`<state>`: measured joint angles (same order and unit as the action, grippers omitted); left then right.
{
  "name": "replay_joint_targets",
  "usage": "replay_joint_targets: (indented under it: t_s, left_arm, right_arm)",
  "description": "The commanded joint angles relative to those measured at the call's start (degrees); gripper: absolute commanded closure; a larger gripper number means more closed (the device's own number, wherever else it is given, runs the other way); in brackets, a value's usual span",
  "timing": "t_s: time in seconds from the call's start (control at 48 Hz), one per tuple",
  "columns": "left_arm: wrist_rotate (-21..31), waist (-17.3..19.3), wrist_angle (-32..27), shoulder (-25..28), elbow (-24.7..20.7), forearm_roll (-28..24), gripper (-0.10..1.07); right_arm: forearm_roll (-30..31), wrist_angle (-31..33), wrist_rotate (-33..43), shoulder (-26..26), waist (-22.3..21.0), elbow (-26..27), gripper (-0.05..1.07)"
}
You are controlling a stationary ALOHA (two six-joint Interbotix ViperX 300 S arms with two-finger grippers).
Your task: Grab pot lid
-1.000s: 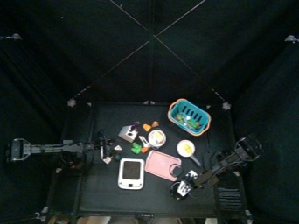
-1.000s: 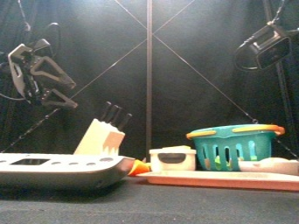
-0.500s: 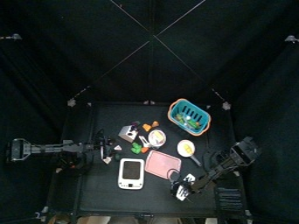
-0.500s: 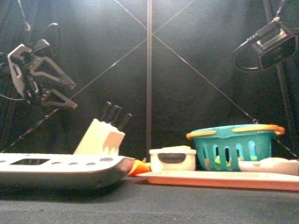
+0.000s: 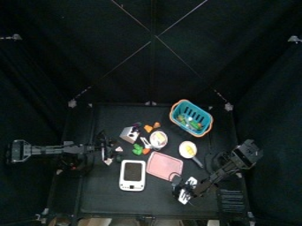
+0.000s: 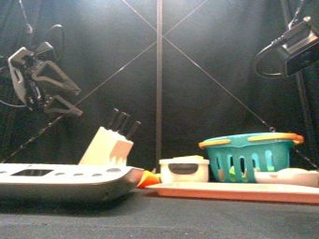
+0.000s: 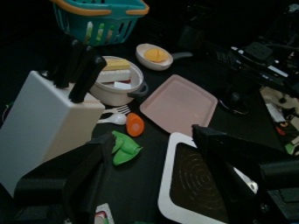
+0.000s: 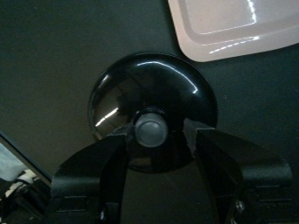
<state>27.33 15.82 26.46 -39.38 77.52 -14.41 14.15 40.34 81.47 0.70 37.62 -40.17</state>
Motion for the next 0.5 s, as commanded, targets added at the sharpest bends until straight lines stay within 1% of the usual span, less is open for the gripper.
replay_joint_targets:
  t_s: [0.0,0.479]
  left_arm:
    - [0.0,0.2,0.2,0.1,-0.7,0.1,-0.06]
    - [0.0,0.2,-0.2,0.1,-0.6,0.1,-0.06]
  right_arm:
    - [0.0,0.0,-0.1,0.8,0.2,1.1,0.18]
    - [-0.2,1.1,-0.1,0.1,0.1,1.2,0.18]
